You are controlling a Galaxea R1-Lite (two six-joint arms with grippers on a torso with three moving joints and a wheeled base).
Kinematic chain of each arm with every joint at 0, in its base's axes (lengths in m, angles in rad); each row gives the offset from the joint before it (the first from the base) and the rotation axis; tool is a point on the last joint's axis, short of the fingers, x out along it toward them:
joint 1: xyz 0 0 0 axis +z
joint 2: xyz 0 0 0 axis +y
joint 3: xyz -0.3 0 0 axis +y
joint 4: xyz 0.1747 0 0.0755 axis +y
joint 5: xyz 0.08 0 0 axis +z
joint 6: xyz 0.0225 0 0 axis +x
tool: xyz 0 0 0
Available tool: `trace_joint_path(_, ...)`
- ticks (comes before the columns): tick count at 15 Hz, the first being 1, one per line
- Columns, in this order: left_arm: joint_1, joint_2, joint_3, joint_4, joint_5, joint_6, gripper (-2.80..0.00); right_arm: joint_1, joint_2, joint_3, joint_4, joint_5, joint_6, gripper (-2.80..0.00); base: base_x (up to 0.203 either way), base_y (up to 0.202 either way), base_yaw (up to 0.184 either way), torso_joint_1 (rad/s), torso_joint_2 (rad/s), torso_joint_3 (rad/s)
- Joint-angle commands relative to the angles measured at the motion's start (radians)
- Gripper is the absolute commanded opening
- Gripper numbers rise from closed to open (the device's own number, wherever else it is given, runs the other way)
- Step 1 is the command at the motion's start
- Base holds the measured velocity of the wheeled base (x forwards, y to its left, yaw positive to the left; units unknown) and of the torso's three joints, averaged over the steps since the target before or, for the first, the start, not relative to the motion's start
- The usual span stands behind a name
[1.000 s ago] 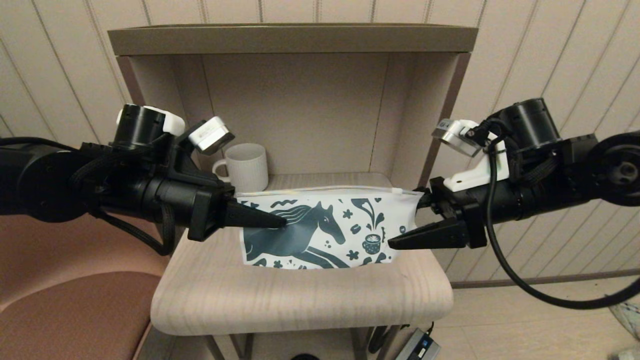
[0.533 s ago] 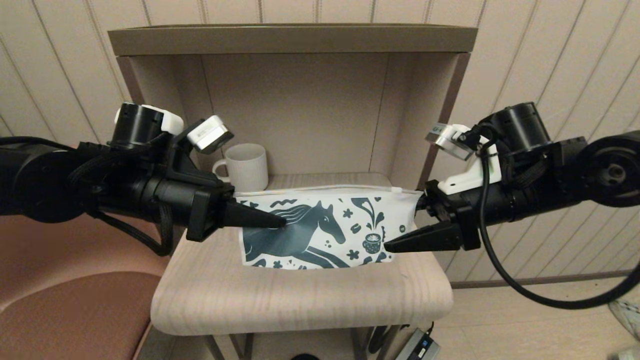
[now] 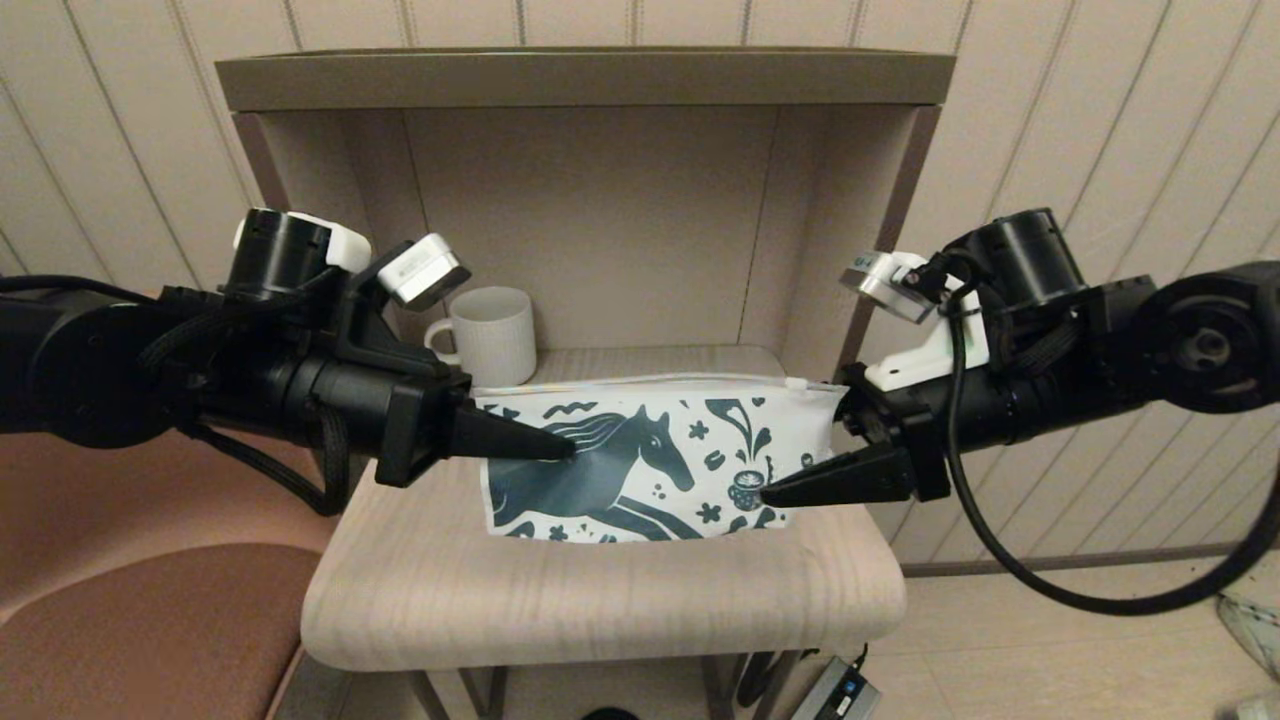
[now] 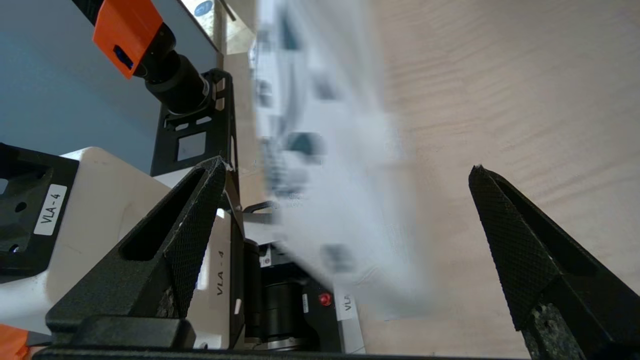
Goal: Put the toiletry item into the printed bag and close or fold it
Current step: Hand it to the other hand
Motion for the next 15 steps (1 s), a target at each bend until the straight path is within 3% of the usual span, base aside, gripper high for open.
trace_joint_path(1, -0.005, -0.001, 0.001, 0.001, -0.007, 0.000, -2.80, 0.005, 0.001, -0.001, 0.001, 0.004, -0.002, 0.00, 0.000, 0.000, 0.000, 0.000, 0.00, 0.000)
trace_joint_path(15, -0.009, 0.003, 0.004, -0.001, -0.004, 0.009, -2.80, 0.003, -0.002, -0.007, 0.002, 0.006, 0.004, 0.00, 0.000, 0.000, 0.000, 0.000, 0.00, 0.000)
